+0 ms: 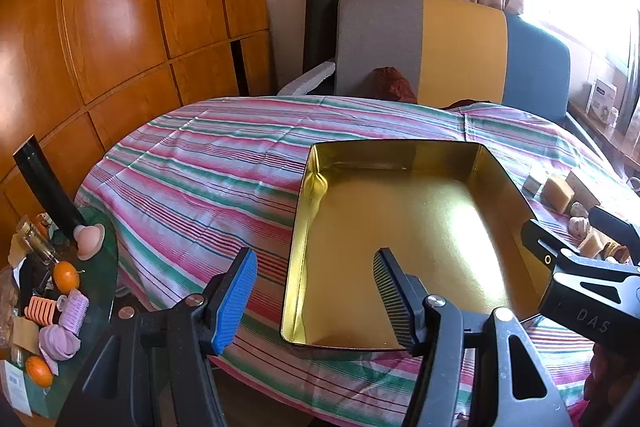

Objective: Organize objects
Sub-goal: 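Move both tools from the gold tray toward the cluster of items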

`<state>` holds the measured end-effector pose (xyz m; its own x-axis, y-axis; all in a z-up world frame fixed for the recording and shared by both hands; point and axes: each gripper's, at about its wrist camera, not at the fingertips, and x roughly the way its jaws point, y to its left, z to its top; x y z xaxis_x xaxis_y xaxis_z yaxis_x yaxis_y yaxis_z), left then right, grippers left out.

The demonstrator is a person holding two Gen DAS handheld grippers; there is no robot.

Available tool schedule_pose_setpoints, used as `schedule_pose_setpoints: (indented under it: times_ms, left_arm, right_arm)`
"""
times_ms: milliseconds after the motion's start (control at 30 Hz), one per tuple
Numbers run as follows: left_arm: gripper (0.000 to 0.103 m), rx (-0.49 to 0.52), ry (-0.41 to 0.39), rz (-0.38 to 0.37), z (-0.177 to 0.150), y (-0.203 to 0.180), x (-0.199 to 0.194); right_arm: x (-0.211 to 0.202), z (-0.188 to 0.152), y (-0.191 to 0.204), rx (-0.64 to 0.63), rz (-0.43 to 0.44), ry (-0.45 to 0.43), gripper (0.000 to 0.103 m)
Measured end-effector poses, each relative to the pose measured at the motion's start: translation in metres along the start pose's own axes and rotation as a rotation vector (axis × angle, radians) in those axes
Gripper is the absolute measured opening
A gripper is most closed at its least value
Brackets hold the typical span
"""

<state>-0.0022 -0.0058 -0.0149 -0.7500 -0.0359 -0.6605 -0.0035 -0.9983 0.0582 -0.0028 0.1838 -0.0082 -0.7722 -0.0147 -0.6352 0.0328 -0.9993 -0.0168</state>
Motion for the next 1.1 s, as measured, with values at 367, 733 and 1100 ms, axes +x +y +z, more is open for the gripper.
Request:
schedule_pose_setpoints:
  times_ms: [367,733,1100]
  left_arm:
    - [0.061,0.001,0.008,-0.024,-0.001,-0.003,-0.002]
    - [0.061,0.018,0.024,-0.051,-0.001,-0.009,0.0]
    - [0.061,0.02,0.045,-0.211,-0.004,-0.024,0.002]
  right_arm:
    - [-0.006,0.003,-0.001,-0.012,0.002,-0.011,0.103]
    - [-0.007,0.002,-0.003,-0.012,0.008,-0.01,0.103]
    - [-0.005,0.0,-0.021,0.0,0.016,0.002,0.103]
